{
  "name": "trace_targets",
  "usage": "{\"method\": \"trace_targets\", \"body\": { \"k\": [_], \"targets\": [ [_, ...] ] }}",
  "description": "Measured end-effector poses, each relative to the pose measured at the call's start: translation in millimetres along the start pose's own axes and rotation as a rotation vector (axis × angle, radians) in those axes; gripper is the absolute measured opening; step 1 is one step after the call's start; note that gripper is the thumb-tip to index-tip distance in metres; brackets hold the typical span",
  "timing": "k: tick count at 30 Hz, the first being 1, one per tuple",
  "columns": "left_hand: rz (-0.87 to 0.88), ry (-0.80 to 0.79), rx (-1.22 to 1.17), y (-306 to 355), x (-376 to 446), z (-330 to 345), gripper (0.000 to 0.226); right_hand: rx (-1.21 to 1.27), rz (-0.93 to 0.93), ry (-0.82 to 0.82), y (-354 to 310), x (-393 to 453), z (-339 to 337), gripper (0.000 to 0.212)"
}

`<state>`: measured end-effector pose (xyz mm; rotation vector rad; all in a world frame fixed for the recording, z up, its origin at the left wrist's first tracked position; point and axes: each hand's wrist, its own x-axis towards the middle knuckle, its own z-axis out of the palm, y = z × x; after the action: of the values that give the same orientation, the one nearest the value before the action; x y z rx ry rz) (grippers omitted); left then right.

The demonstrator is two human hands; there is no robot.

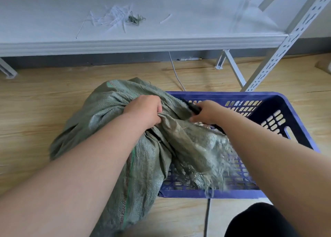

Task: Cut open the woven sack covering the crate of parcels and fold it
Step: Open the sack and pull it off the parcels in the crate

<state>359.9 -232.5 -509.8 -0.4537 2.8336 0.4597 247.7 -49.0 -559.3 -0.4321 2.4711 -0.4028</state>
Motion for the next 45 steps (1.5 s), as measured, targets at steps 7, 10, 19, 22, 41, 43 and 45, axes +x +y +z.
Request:
{"method": "trace_targets", "body": {
  "k": [7,10,19,22,41,43,45],
  "targets": [
    [-0.058,-0.02,0.248,15.6,6.0,7.1,0.025,-0.07,0.43,0.217,50.9,-9.6,-23.2,0.024],
    [-0.128,0.059,0.347,21.2,8.4,19.8,0.015,-0.126,0.443,0.192,43.9,-14.3,-37.0,0.036],
    [-0.126,0.157,0.151,15.4,21.9,4.5,0.011,0.424,-0.065,0.166,-71.0,-31.4,-1.2,0.037],
    [-0.086,0.094,-0.059,5.7,16.8,-15.6,0.017,0.175,0.021,0.219,-54.7,-18.8,27.2,0.028],
    [-0.645,0.252,-0.572,-221.2,-37.4,28.6,0.05,0.116,-0.208,0.31,-147.1,-46.4,-18.2,0.031],
    [-0.649,0.289,-0.531,-224.1,-36.3,28.3,0.041,0.028,-0.319,0.352,-176.2,-60.2,-9.9,0.025],
    [-0.694,0.339,-0.52,-225.6,-36.6,22.9,0.021,-0.051,-0.392,0.38,-197.7,-68.8,-0.2,0.022]
  ]
}}
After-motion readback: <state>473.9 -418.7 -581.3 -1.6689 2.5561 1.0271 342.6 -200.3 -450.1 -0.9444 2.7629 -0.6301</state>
